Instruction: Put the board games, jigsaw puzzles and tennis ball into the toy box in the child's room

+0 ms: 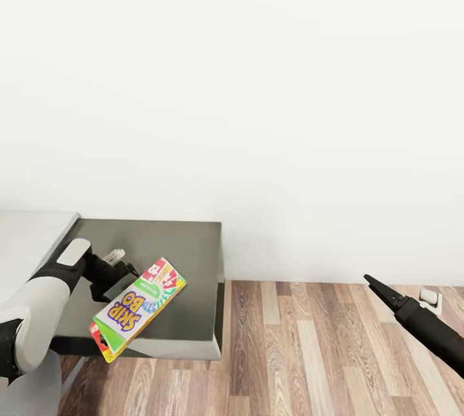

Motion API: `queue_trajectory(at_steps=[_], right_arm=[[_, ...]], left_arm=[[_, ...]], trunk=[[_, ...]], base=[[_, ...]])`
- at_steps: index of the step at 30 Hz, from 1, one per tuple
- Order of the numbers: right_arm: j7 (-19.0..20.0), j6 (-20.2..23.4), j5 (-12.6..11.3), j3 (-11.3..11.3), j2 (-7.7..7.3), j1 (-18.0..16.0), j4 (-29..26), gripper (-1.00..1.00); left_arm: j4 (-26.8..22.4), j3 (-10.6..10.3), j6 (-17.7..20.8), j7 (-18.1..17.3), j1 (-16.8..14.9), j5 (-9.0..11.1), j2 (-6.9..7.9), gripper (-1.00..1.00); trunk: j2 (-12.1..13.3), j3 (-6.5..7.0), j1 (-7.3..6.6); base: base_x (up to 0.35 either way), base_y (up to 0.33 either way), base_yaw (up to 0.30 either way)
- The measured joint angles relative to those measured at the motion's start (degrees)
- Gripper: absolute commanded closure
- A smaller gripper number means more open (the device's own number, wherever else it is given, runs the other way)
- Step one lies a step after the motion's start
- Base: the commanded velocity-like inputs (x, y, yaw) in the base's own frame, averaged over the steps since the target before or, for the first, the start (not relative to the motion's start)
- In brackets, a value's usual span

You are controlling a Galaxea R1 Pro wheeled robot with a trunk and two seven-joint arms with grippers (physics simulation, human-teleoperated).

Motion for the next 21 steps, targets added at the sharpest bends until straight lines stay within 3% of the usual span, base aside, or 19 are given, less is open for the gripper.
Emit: queue_trajectory(at_steps=[11, 21], right_arm=[[-0.13, -0.01, 0.0, 0.03, 0.0, 0.0, 0.06, -1.0], [-0.09, -0.01, 0.0, 0.03, 0.0, 0.0, 0.1, -1.0]], left_arm=[[0.0, 0.0, -0.01, 0.0, 0.03, 0.01, -0.17, -1.0], [-0.01, -0.01, 0.0, -1.6, 0.02, -0.01, -0.18, -1.0]], trunk=[[0.0, 0.0, 0.0], [0.0, 0.0, -0.01]], base=[[-0.045, -0.118, 0.0], [-0.005, -0.021, 0.0]])
